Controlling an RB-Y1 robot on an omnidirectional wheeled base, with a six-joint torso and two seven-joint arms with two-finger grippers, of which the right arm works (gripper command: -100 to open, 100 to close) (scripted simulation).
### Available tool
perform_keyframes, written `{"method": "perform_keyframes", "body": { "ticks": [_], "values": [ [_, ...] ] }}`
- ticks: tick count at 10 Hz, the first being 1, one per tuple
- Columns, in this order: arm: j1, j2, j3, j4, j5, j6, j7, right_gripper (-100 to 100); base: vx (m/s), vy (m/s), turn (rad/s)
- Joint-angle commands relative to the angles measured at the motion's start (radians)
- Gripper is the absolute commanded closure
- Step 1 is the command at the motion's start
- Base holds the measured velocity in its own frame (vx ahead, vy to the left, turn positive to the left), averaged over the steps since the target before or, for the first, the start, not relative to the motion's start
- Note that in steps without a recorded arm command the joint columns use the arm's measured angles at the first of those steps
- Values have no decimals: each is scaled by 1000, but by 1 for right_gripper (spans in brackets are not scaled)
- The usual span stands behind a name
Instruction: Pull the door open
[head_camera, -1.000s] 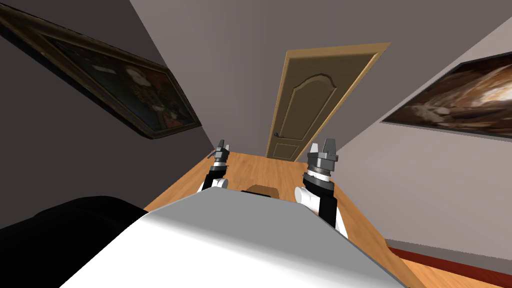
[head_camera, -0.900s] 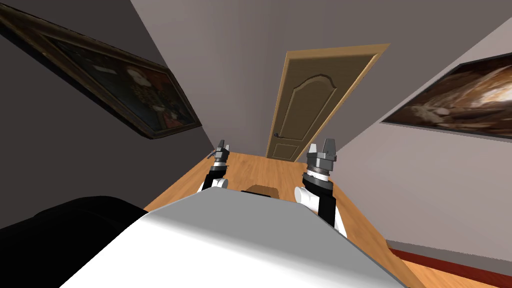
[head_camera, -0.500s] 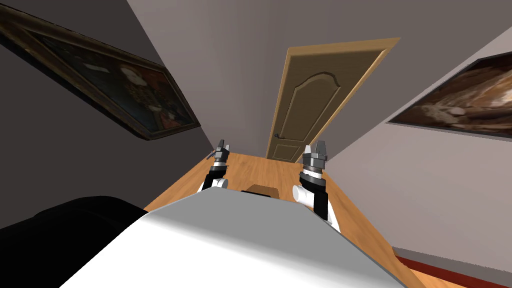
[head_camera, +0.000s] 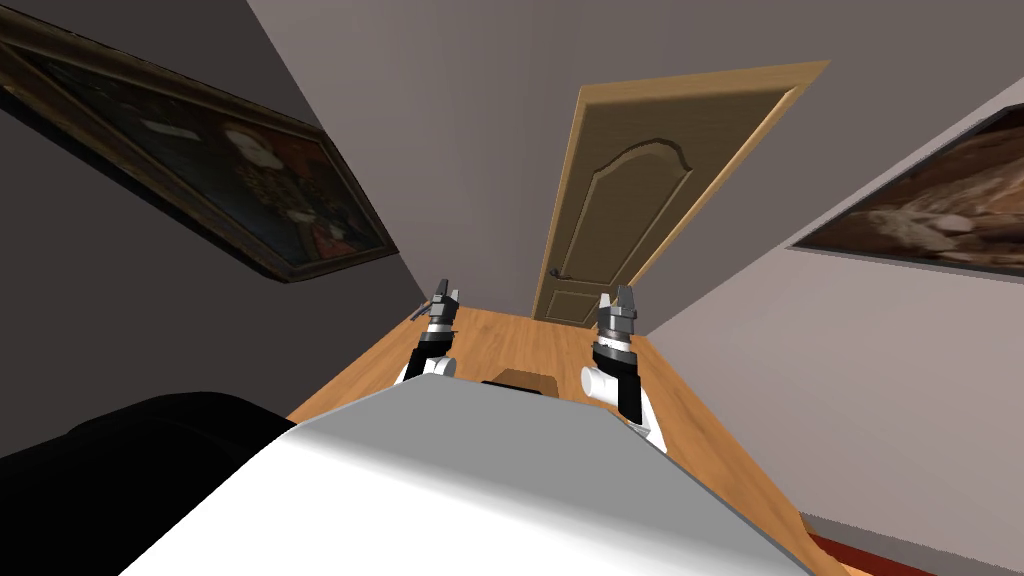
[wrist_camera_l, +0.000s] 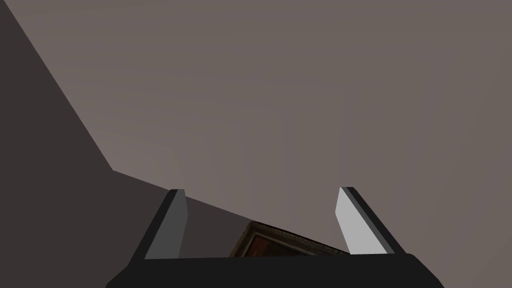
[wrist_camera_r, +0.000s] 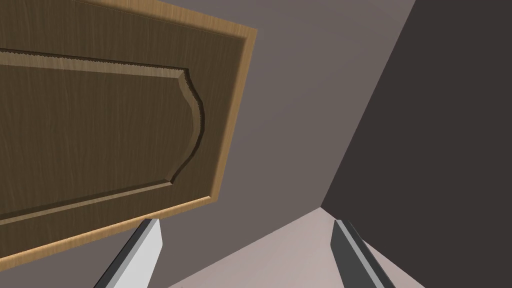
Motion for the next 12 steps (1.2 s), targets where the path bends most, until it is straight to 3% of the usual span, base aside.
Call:
{"method": "perform_keyframes", "body": {
  "ticks": [1, 4, 7, 8, 11, 12],
  "values": [
    [-19, -6, 1, 50, -2, -13, -7, -100, 89, -14, 14],
    [-43, -16, 1, 109, -7, -22, -15, -100, 85, -10, 10],
    [-85, -32, 0, 207, -14, -38, -30, -100, 73, -17, 14],
    [-85, -32, 0, 208, -14, -38, -30, -100, 64, -10, 6],
    [-129, -47, -1, 306, -22, -55, -46, -100, 81, -3, 14],
    [-129, -47, -1, 315, -22, -55, -46, -100, 66, -19, 6]
  ]
}}
